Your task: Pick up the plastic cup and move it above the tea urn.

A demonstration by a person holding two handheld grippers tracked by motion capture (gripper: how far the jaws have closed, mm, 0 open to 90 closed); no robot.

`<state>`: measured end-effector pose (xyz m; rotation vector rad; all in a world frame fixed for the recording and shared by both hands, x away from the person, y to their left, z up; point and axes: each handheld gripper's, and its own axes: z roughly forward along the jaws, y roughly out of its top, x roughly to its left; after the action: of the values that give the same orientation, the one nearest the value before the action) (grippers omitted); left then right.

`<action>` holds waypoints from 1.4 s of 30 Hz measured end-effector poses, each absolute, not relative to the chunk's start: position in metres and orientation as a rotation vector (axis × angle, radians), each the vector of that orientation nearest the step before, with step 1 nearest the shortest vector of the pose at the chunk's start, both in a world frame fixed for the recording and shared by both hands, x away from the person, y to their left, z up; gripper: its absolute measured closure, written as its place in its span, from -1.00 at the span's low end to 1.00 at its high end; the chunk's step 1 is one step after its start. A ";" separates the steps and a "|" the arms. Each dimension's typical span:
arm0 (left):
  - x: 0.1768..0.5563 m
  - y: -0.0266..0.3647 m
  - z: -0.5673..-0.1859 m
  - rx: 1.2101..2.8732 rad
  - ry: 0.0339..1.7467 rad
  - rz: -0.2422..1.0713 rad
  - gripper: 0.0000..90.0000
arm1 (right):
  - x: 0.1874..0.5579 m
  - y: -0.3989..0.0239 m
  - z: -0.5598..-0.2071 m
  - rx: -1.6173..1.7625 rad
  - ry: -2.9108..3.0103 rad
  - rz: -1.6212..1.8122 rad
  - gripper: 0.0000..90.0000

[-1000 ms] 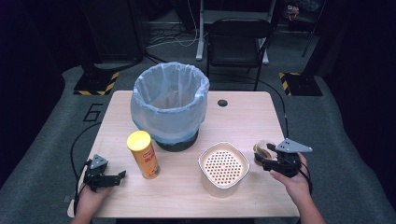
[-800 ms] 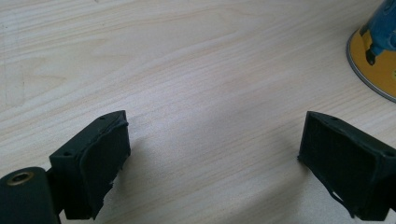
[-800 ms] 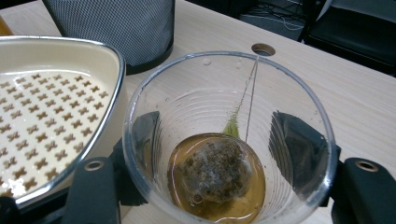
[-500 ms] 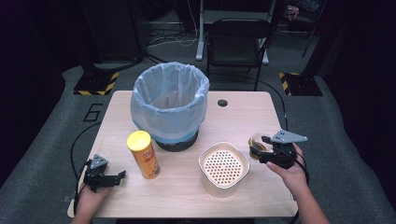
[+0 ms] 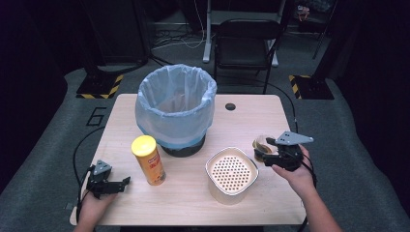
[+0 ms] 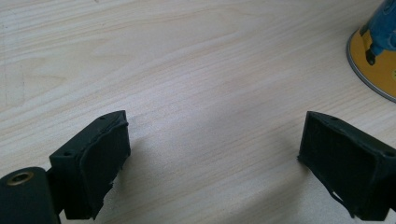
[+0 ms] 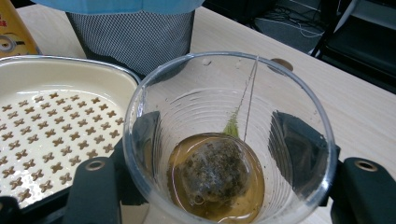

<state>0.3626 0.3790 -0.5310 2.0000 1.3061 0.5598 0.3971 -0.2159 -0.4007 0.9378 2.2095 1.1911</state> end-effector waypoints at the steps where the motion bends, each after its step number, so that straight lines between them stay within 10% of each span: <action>1: 0.363 0.379 -0.531 2.003 1.307 0.556 -0.81 | 0.398 -0.215 -0.400 0.921 2.215 1.186 -0.23; 42: 0.363 0.379 -0.531 2.002 1.310 0.549 -0.81 | 0.389 -0.162 -0.385 0.288 2.103 0.993 -0.18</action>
<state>0.3625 0.3787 -0.5307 2.0025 1.3104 0.5490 0.3889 -0.1617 -0.3850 0.2885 2.1027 0.9933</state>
